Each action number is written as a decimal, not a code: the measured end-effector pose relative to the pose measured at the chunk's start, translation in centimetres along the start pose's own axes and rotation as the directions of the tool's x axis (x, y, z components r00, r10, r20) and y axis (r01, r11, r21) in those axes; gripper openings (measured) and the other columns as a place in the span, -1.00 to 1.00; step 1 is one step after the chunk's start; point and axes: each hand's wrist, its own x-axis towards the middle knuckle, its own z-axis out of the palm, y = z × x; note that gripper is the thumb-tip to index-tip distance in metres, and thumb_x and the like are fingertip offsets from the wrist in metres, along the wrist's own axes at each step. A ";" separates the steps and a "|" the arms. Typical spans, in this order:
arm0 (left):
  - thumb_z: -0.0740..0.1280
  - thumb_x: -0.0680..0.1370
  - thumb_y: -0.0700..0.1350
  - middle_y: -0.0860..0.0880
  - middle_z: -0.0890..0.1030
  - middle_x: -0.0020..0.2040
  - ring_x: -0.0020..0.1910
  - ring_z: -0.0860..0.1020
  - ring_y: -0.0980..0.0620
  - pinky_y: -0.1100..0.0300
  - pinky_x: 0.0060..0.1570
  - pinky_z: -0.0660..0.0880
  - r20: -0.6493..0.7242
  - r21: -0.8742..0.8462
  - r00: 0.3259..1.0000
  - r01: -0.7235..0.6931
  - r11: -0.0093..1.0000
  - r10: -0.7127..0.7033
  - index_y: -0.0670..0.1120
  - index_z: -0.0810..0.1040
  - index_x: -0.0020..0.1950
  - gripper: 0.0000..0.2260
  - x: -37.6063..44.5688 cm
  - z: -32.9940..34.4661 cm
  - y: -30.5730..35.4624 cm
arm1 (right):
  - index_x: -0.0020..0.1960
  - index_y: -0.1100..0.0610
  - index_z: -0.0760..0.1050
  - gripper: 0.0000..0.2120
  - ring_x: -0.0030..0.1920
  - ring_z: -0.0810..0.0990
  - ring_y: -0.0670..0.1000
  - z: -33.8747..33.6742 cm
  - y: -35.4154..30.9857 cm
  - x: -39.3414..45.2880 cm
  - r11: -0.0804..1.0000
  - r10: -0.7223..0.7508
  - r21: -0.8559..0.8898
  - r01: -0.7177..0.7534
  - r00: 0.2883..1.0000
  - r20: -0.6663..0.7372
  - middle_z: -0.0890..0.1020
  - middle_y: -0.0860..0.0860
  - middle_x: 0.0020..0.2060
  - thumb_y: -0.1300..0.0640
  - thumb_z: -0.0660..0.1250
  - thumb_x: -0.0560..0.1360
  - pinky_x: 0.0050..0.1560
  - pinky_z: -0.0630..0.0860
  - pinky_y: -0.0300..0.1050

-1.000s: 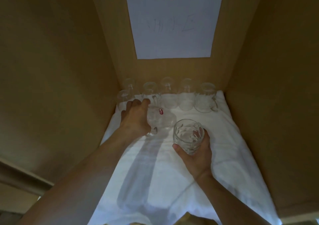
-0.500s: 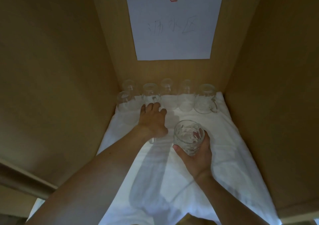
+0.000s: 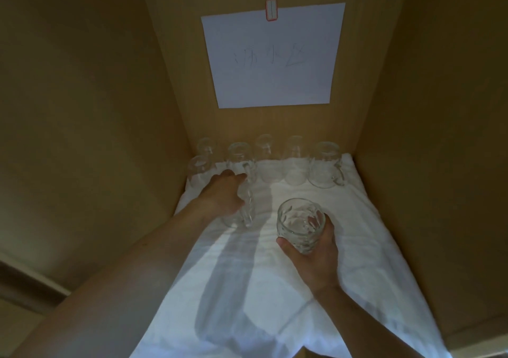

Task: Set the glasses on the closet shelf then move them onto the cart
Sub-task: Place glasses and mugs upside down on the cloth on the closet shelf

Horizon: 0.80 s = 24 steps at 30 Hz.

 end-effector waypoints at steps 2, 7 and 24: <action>0.42 0.57 -0.05 -0.08 0.26 0.57 0.50 0.28 -0.15 0.03 0.45 0.33 -0.045 -0.015 0.998 0.032 0.999 -0.033 0.05 0.20 0.63 -0.33 0.4 0.4 -0.1 | 0.52 0.04 0.22 0.12 0.34 0.45 -0.09 0.0 0.0 0.0 1.000 0.001 -0.012 -0.001 1.000 -0.004 0.45 -0.05 0.37 -0.11 0.71 0.11 0.30 0.38 -0.31; 0.38 0.59 -0.10 -0.05 0.24 0.59 0.52 0.25 -0.14 0.06 0.46 0.31 -0.098 -0.041 0.989 0.105 0.994 -0.109 0.07 0.21 0.62 -0.36 1.2 0.1 0.3 | 0.52 0.04 0.22 0.12 0.31 0.46 -0.09 0.1 0.0 0.0 0.999 0.030 -0.024 -0.030 1.000 0.004 0.46 -0.06 0.35 -0.10 0.72 0.11 0.28 0.39 -0.31; 0.31 0.65 0.06 -0.09 0.14 0.63 0.54 0.22 -0.21 -0.07 0.37 0.41 -0.138 -0.021 0.983 0.115 0.993 -0.117 0.06 0.15 0.65 -0.40 1.6 0.1 0.3 | 0.43 0.09 0.32 0.03 0.31 0.51 0.03 -1.5 -2.9 3.3 0.926 0.007 -0.367 0.083 0.971 0.237 0.52 -0.04 0.26 0.01 0.76 0.08 0.15 0.40 -0.44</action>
